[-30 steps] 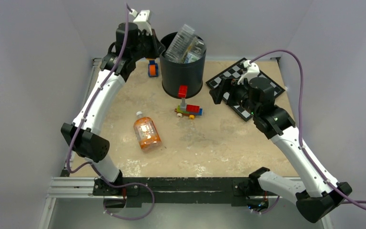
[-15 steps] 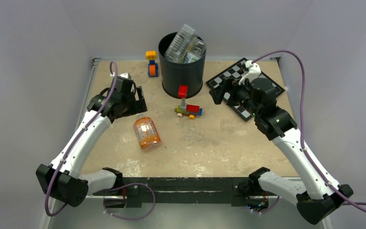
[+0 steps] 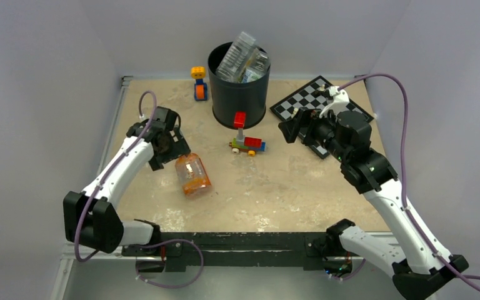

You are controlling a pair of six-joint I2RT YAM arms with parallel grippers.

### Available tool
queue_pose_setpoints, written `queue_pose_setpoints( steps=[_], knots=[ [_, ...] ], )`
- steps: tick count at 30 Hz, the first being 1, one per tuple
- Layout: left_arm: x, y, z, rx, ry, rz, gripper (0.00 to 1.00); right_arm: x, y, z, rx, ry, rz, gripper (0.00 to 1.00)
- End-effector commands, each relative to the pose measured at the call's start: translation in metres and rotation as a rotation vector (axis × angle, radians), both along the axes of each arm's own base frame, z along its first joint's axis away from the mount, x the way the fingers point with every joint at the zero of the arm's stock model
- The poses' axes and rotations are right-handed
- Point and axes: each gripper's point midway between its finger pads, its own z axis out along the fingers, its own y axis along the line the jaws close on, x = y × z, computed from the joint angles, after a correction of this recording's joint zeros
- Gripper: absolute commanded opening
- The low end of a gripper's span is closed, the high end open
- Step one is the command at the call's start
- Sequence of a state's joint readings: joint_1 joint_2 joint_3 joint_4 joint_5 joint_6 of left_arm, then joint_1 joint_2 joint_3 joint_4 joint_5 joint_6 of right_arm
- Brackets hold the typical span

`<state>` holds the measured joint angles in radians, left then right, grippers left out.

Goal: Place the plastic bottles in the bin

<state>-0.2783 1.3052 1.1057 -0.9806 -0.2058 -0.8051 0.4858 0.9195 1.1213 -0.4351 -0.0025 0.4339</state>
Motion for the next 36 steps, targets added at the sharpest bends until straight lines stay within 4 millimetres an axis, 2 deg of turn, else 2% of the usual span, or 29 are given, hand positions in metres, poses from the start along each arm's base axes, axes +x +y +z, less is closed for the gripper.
queue_pose_setpoints(
  steps=[1,4,9,13,17,19,21,23,25,27,28,31,33,34,36],
  knots=[
    [0.029,0.003,-0.012,-0.009,-0.041,0.079,0.91,-0.008,-0.002,0.006,0.016,-0.019,0.006,0.96],
    [0.051,-0.001,-0.021,-0.005,-0.046,0.079,0.90,-0.010,-0.003,0.007,0.013,-0.022,0.008,0.96],
    [0.077,-0.008,-0.039,0.001,-0.027,0.051,0.89,-0.013,-0.005,0.008,0.015,-0.028,0.008,0.96],
    [0.083,-0.002,-0.060,0.057,0.023,0.061,0.84,-0.015,-0.005,0.004,0.014,-0.020,0.010,0.96],
    [0.086,-0.002,-0.075,0.072,0.047,0.039,0.71,-0.015,-0.005,0.003,0.014,-0.020,0.010,0.96],
    [0.086,-0.001,-0.074,0.080,0.056,0.029,0.60,-0.016,-0.006,0.004,0.010,-0.022,0.009,0.96],
    [0.086,0.002,-0.064,0.094,0.037,0.029,0.45,-0.016,-0.007,0.003,0.008,-0.023,0.007,0.96],
    [0.089,0.005,-0.045,0.104,-0.007,0.018,0.28,-0.016,-0.007,0.003,0.007,-0.024,0.007,0.96],
    [0.096,0.007,-0.016,0.116,-0.072,-0.009,0.14,-0.015,-0.007,0.002,0.006,-0.023,0.007,0.96],
    [0.106,0.006,0.026,0.116,-0.171,-0.038,0.00,-0.015,-0.006,0.002,0.006,-0.021,0.006,0.96],
    [0.111,0.005,0.048,0.113,-0.228,-0.055,0.00,-0.015,-0.006,0.001,0.005,-0.020,0.007,0.96],
    [0.130,-0.004,0.131,0.079,-0.452,-0.125,0.00,-0.013,-0.005,0.001,0.005,-0.019,0.007,0.96],
    [0.139,-0.014,0.193,0.035,-0.623,-0.167,0.00,-0.012,-0.005,0.001,0.005,-0.018,0.006,0.96],
    [0.144,-0.019,0.232,0.010,-0.735,-0.188,0.00,-0.011,-0.006,0.001,0.003,-0.019,-0.001,0.96],
    [0.149,-0.028,0.291,-0.038,-0.920,-0.208,0.00,-0.009,-0.007,0.000,-0.001,-0.017,-0.011,0.96]
  ],
)
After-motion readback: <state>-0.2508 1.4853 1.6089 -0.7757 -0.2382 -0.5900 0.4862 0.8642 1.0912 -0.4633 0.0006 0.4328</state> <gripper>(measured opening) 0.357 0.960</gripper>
